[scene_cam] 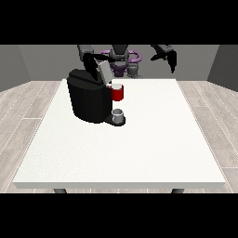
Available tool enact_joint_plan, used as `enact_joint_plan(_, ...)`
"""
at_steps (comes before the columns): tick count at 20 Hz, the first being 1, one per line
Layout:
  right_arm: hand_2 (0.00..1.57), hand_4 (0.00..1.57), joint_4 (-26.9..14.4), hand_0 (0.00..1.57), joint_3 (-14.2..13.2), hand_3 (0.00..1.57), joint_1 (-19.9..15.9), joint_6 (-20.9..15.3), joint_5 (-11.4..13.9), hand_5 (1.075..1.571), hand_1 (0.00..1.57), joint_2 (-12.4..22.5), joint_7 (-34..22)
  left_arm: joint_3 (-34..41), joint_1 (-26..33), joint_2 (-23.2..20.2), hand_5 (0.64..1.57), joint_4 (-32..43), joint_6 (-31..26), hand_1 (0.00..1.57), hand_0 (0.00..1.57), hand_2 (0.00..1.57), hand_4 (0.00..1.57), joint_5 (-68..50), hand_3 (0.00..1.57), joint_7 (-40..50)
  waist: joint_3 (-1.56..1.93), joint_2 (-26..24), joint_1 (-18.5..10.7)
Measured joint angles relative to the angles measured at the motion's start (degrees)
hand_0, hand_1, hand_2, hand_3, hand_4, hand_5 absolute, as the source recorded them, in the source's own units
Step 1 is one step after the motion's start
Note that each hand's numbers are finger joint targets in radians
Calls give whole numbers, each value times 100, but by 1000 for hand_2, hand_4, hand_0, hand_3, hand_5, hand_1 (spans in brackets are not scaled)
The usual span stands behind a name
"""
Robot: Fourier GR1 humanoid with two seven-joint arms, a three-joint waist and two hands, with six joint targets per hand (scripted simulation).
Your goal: Insert the coffee pod into the coffee machine and close the lid
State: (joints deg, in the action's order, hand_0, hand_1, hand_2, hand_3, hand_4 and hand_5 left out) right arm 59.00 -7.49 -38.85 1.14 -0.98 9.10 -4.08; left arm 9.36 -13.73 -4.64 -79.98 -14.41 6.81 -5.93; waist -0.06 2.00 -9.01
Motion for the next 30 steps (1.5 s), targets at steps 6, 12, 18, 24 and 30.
enact_joint_plan(6,0,118,-230,0,18,0,-296,1,129,1571,0,105,171,-112,87,-2,1571,-186,58,0,0,0,363,9,0,77,9,174,-65)
enact_joint_plan(12,0,0,-290,0,76,0,-730,-132,300,1571,0,199,-213,-90,-119,-89,1571,-150,-30,0,0,0,319,-93,0,134,50,342,-154)
enact_joint_plan(18,0,0,-208,0,149,0,-854,-291,475,1571,0,245,-607,-191,-153,-55,1571,-97,-37,0,0,0,331,-44,0,94,86,400,-248)
enact_joint_plan(24,0,300,-149,0,228,0,-1116,-453,798,1571,0,479,-981,-301,-286,25,1571,-46,-25,0,0,0,439,1,0,13,129,551,-469)
enact_joint_plan(30,0,127,195,0,209,0,-1226,-539,1000,1571,0,734,-1593,-366,-553,27,1571,-23,-73,0,0,0,424,4,0,-34,169,770,-736)
